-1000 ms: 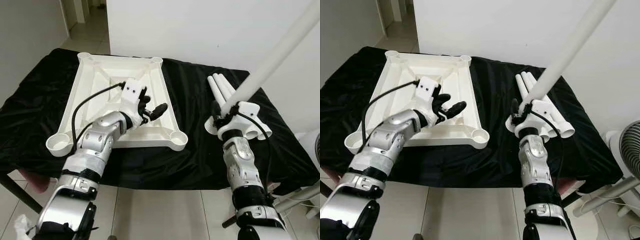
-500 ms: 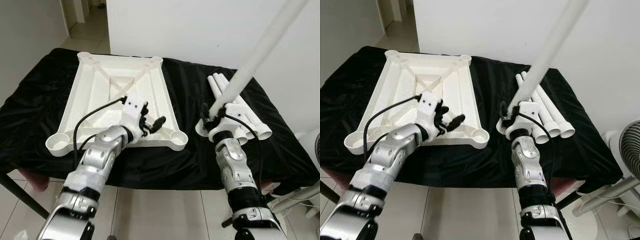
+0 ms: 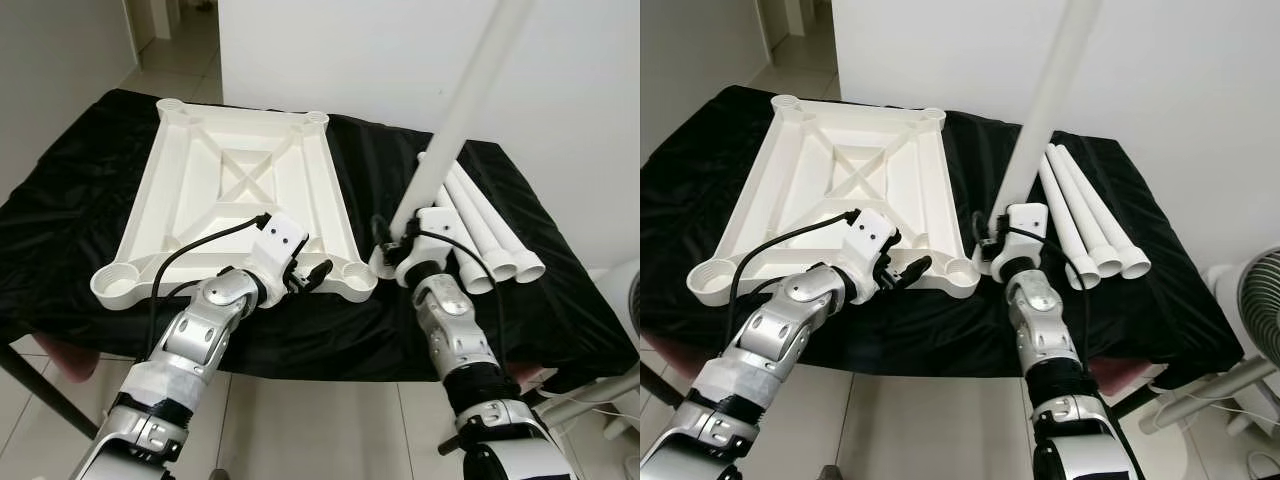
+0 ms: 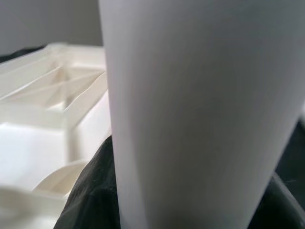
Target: Building children table
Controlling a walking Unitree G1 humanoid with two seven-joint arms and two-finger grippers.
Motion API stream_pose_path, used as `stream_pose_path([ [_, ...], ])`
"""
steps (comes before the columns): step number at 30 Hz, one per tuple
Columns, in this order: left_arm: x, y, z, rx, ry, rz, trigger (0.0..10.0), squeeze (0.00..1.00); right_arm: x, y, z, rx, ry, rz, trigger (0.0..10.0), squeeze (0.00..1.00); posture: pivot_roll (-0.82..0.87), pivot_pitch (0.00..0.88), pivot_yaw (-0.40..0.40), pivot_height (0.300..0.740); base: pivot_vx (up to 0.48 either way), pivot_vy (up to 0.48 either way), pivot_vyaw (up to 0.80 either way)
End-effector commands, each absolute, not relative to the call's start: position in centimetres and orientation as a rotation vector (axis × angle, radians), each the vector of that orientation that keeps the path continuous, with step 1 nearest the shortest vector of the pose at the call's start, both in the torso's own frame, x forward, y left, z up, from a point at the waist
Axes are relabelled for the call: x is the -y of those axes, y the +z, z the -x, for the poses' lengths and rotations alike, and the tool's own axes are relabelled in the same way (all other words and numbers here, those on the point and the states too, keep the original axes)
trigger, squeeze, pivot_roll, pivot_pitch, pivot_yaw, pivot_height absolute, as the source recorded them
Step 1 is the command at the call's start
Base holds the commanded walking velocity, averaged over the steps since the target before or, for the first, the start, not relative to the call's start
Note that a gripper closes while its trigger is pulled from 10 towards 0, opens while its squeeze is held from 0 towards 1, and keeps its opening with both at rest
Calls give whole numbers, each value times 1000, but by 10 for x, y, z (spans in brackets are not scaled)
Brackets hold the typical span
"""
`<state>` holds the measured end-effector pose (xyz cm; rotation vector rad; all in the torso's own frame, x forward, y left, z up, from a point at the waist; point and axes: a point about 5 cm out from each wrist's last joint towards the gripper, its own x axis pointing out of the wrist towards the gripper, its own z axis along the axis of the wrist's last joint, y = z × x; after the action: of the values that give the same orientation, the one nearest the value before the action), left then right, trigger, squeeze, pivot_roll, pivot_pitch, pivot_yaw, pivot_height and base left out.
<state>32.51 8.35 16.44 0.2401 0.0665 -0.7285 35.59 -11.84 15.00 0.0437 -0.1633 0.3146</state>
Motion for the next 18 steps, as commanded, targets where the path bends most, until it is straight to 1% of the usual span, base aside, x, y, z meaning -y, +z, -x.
stream_pose_path([
  [1,-81,162,-321,-83,-767,-247,10000,0,115,150,-357,169,340,-35,10000,0,165,18,-141,740,0,0,0],
  [7,-85,154,-319,-112,-735,-241,10000,0,105,148,-358,174,390,-34,10000,0,177,15,-151,740,0,0,0],
  [8,-90,154,-324,-97,-659,-230,10000,0,109,155,-358,214,363,-71,10000,0,179,12,-155,740,0,0,0],
  [9,-90,154,-324,-97,-659,-230,10000,0,109,155,-358,214,363,-71,10000,0,179,12,-155,740,0,0,0],
  [11,-96,156,-329,-80,-585,-214,10000,0,116,159,-356,239,326,-101,10000,0,180,12,-157,740,0,0,0],
  [14,-104,164,-332,-10,-480,-197,10000,0,126,159,-351,263,275,-93,10000,0,180,8,-163,740,0,0,0],
  [16,-107,167,-332,8,-453,-186,10000,0,128,158,-349,271,264,-94,10000,0,180,8,-163,740,0,0,0],
  [18,-118,170,-330,45,-376,-148,10000,0,135,158,-342,294,241,-96,10000,0,177,1,-161,740,0,0,0],
])
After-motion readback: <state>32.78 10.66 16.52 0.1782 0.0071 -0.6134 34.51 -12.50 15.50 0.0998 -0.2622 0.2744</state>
